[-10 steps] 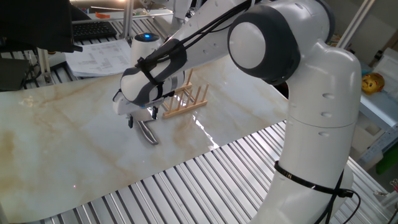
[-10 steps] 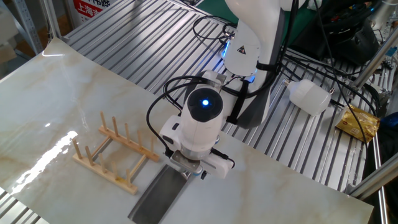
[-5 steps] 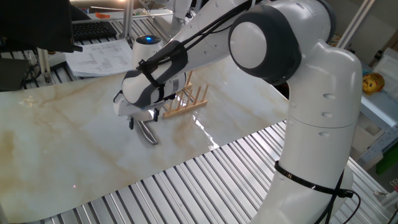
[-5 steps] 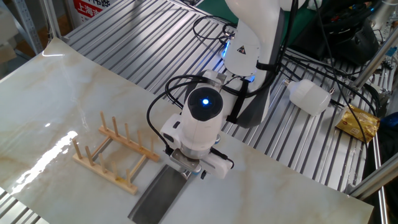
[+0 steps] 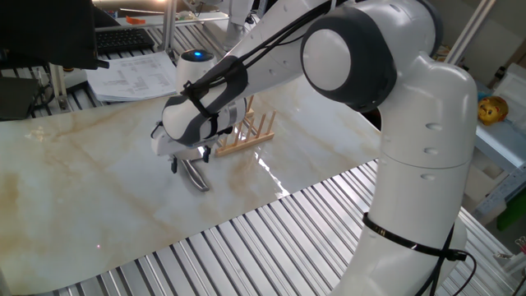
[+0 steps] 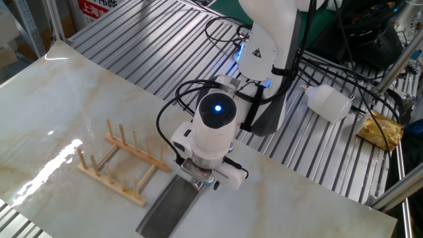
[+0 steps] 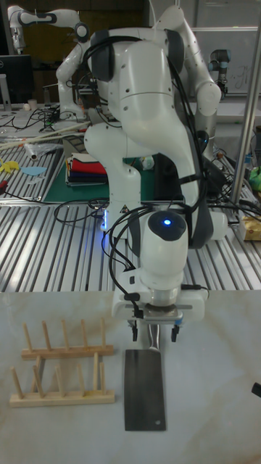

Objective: Put the knife on the knife rack

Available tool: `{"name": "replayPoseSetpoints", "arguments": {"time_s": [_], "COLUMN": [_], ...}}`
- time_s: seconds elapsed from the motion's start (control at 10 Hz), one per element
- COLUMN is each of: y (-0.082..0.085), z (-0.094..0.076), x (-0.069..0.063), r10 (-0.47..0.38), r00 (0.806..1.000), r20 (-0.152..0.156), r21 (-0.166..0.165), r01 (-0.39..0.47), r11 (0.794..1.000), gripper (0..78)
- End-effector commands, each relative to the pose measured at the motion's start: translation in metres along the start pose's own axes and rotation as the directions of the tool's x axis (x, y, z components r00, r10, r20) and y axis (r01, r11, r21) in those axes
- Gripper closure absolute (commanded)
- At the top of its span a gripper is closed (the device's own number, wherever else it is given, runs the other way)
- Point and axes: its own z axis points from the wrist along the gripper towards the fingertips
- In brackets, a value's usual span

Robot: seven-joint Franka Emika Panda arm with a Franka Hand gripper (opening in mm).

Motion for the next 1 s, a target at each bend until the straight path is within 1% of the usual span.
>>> {"name": "replayPoseSetpoints", "arguments": {"time_s": [0.1, 1.0], "y": [0.0, 0.0001], "z": [0.0016, 0.0045], "x": [-0.0009, -0.0017], "r10": [-0.005, -0.002], "r00": [1.0, 1.0], "r20": [0.005, 0.007], "r21": [0.001, 0.001], "r01": [0.005, 0.002], "r11": [1.0, 1.0], "gripper": [0.2, 0.2]}}
